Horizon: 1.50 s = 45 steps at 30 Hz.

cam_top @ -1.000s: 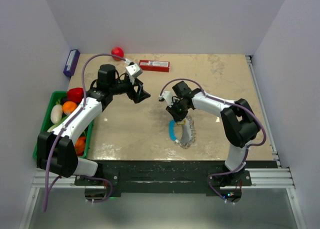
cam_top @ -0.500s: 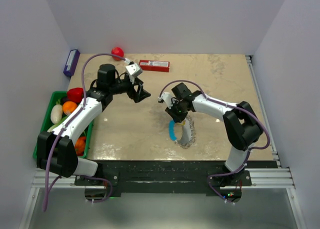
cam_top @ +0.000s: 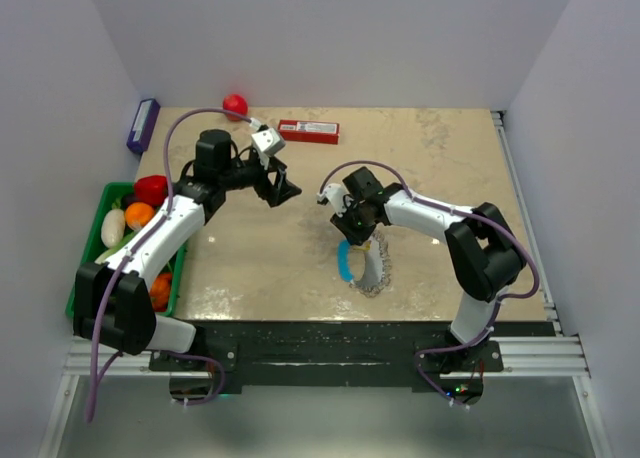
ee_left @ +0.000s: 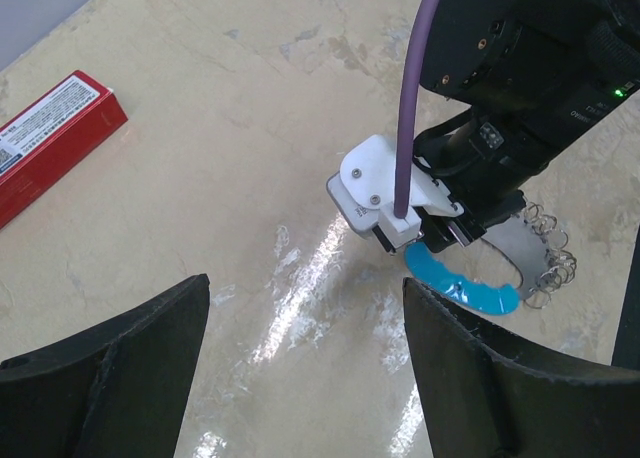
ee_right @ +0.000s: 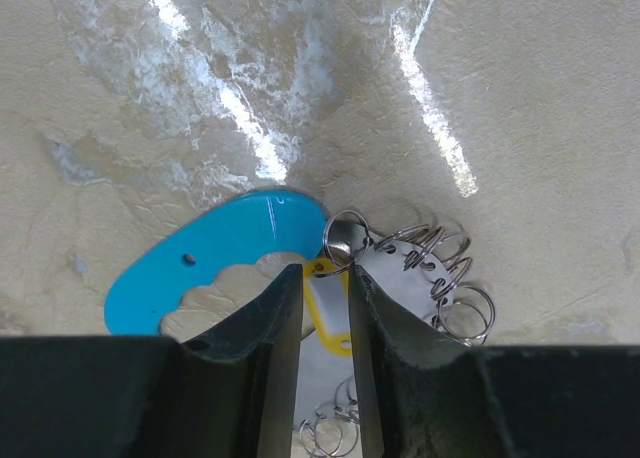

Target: Remove the keys from the keyring

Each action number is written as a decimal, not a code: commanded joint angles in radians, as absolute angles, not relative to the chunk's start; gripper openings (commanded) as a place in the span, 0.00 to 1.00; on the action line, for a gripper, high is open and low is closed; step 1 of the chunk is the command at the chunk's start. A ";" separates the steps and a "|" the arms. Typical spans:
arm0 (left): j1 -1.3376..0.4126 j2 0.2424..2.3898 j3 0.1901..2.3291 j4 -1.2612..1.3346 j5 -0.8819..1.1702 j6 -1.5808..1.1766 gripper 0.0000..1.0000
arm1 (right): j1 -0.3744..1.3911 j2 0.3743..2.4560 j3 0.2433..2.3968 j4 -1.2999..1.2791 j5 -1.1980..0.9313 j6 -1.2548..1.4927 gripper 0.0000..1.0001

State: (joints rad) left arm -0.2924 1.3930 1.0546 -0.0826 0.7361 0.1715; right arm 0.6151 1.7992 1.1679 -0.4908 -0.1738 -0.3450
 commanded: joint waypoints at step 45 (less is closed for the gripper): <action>-0.285 1.391 1.065 -0.048 0.753 0.172 0.83 | 0.644 1.695 1.135 -0.486 -0.113 -0.319 0.23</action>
